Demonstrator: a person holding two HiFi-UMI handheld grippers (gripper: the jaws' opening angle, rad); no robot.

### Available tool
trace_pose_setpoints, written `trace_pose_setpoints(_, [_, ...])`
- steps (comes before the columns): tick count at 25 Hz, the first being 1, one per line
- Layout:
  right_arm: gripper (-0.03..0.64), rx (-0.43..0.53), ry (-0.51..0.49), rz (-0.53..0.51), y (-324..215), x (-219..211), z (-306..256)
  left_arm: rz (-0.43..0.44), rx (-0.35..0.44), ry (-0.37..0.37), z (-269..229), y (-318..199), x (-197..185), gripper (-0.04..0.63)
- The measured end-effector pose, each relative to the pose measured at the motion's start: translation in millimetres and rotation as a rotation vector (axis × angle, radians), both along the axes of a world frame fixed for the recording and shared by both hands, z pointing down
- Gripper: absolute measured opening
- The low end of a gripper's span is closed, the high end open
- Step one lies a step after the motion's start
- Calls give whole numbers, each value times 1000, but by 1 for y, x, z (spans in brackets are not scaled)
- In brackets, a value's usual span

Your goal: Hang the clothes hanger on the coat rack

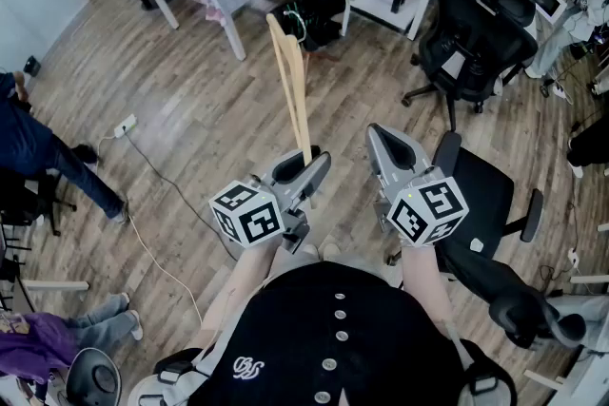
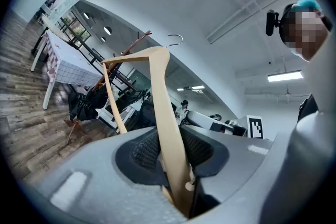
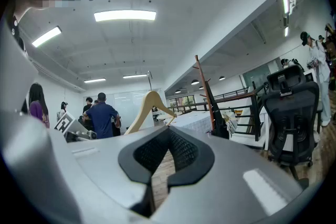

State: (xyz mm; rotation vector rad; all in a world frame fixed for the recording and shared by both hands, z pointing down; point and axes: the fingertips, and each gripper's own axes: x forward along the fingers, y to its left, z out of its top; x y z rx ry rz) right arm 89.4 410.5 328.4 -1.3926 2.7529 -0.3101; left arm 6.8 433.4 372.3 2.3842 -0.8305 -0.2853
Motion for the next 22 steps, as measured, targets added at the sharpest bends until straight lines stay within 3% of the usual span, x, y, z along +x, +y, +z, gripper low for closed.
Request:
trace_pose_setpoints(7, [0, 14, 12, 11, -3, 6, -5, -8, 43, -16, -9, -2, -3, 120])
trace_pose_setpoints(17, [0, 25, -15, -37, -5, -5, -3, 17, 41, -1, -8, -2, 7, 120])
trace_pose_setpoints(22, [2, 35, -28, -24, -15, 2, -4, 31, 58, -33, -8, -4, 13, 120])
